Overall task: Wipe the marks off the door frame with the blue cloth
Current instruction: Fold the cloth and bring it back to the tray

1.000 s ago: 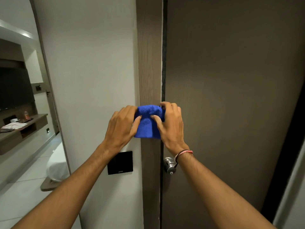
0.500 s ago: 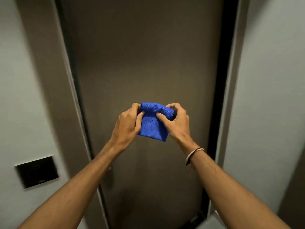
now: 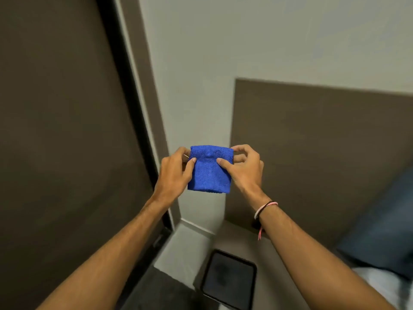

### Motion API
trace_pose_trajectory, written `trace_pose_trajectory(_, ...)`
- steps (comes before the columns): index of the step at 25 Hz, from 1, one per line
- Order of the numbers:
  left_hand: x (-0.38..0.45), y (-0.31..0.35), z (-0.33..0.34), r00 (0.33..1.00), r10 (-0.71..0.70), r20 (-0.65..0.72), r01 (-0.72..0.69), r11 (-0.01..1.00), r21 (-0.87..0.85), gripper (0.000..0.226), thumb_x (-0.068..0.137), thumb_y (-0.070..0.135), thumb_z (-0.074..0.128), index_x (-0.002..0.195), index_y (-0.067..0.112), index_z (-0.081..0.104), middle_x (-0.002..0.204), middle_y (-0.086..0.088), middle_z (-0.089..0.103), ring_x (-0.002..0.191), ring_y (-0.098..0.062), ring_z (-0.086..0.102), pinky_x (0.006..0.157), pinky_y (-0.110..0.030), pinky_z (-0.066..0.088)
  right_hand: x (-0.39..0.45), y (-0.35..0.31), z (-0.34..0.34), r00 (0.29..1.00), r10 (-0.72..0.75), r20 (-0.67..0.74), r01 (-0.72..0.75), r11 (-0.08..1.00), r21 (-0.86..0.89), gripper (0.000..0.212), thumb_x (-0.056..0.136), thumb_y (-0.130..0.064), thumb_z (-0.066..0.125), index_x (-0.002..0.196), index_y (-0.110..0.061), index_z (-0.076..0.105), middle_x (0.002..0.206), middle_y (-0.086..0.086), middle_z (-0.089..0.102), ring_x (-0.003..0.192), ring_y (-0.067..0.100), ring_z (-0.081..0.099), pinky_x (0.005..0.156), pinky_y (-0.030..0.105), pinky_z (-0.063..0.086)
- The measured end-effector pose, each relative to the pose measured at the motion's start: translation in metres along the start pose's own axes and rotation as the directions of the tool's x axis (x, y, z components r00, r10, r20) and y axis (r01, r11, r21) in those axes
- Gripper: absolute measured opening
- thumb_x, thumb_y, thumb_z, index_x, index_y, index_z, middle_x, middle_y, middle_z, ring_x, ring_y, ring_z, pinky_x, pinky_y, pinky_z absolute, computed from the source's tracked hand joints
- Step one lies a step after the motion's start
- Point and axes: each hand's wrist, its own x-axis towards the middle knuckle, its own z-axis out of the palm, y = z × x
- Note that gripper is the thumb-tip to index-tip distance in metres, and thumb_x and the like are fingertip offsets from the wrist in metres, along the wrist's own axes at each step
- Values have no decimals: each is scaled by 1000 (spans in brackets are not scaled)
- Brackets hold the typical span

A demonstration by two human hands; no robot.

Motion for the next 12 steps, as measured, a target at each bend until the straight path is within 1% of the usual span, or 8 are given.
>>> trace_pose_trajectory(2,-6,-14,71,992,-68,107,70,997,-20,14,98,21,63,100,8,69,88,-1,72,72,-16,71,69,-40,62,12,65,-24,991,119,-55,-121,992,-40,36,75,-26,91,96,-26,62,75,-8,75,77,-21,63,60,16,50)
trace_pose_trajectory(3,-13,-25,108,979,-111,172,117,993,-24,14,97,21,65,100,7,69,89,-1,72,70,-17,71,70,-40,63,15,102,-34,981,180,-72,-185,981,-60,36,75,-26,92,94,-25,62,75,-8,74,75,-28,58,56,11,47)
trace_pose_trajectory(4,-22,-36,137,961,-157,226,168,985,-27,14,96,20,67,101,7,69,88,-1,71,69,-16,70,71,-40,63,15,135,-40,967,241,-81,-247,966,-76,36,74,-25,92,92,-23,61,76,-8,72,75,-27,58,57,9,47)
trace_pose_trajectory(5,-35,-52,170,938,-211,276,227,973,-26,14,95,18,69,104,7,68,85,0,68,67,-15,69,71,-39,62,13,173,-46,946,312,-89,-320,942,-96,35,74,-24,92,92,-21,62,79,-6,71,75,-16,64,61,11,51)
trace_pose_trajectory(6,-50,-67,197,910,-266,318,288,957,-22,19,94,16,71,110,9,64,81,2,66,66,-12,67,70,-37,61,9,208,-50,920,381,-94,-390,914,-114,34,75,-22,92,93,-18,64,83,-3,70,78,-4,68,68,18,55)
trace_pose_trajectory(8,-86,-102,254,835,-349,426,386,922,-1,32,91,10,72,117,14,53,76,4,63,67,-10,64,67,-32,57,1,286,-53,853,511,-105,-521,837,-167,32,77,-17,91,100,-11,69,91,3,70,92,21,72,79,29,57)
trace_pose_trajectory(10,-123,-138,299,760,-400,512,444,895,41,35,88,2,72,109,18,49,79,-3,67,72,-15,68,70,-35,57,-12,356,-50,758,646,-88,-646,726,-236,33,80,-14,88,108,-7,72,103,9,73,103,27,71,87,33,57)
trace_pose_trajectory(12,-156,-175,337,687,-466,558,496,861,109,26,86,-4,69,100,15,58,88,-13,73,82,-26,73,82,-41,60,-28,423,-41,640,768,-37,-755,619,-216,34,82,-5,83,114,-6,70,113,13,74,103,28,71,89,37,60)
